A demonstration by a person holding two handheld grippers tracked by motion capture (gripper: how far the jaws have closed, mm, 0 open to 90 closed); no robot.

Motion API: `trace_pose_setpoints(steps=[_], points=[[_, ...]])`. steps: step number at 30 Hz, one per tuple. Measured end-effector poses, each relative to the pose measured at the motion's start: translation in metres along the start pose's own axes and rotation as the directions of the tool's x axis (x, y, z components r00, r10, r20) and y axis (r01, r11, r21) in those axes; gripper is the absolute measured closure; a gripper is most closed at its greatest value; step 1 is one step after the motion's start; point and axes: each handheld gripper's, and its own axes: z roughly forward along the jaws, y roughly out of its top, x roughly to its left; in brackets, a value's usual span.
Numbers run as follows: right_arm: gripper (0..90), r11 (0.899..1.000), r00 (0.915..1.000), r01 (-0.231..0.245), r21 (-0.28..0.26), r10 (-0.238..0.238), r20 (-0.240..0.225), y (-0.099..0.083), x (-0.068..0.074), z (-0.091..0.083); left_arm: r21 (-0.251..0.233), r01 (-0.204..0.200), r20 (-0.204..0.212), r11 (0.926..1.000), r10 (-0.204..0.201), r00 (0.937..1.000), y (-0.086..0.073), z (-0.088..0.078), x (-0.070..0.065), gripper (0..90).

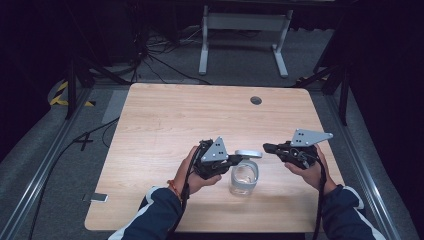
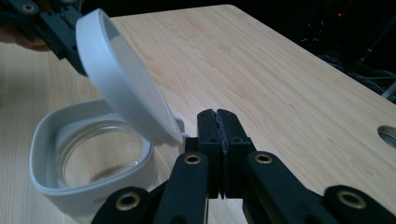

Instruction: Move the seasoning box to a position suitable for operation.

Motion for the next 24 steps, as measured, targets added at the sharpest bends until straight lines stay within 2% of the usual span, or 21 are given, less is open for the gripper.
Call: trace_pose_setpoints(steps=[3, 6, 14, 17, 19, 24], points=[[89.5, 1.0, 1.0, 0.0, 0.005, 0.0, 0.004, -0.002, 0.002, -0.004, -0.01, 0.002, 0.001, 0.9999, -0.002, 1.0, 0.001, 0.0, 0.004, 86.2], [89.5, 1.0, 1.0, 0.002, -0.003, -0.002, 0.005, -0.003, 0.005, -0.006, -0.026, 0.03, -0.001, 0.9992, -0.03, 0.9996, -0.001, 0.0, 0.007, 85.6], [89.5, 1.0, 0.9995, 0.019, -0.011, -0.019, -0.024, -0.001, 0.01, -0.006, -0.032, 0.044, -0.024, 0.9985, -0.044, 0.9987, -0.004, -0.001, 0.011, 85.4], [89.6, 1.0, 0.9992, 0.025, -0.018, -0.025, -0.031, 0.001, 0.01, -0.004, -0.015, 0.033, -0.037, 0.9994, -0.033, 0.9988, -0.006, -0.005, 0.009, 84.7], [89.6, 1.0, 0.9992, 0.025, -0.014, -0.026, -0.031, 0.002, 0.01, -0.003, -0.001, 0.011, -0.048, 0.9999, -0.011, 0.9988, -0.007, -0.009, 0.008, 84.1], [89.6, 0.999, 0.9988, 0.028, -0.02, -0.029, -0.039, 0.004, 0.01, -0.001, 0.037, 0.004, -0.077, 0.9993, -0.001, 0.997, -0.015, -0.019, 0.008, 83.2]])
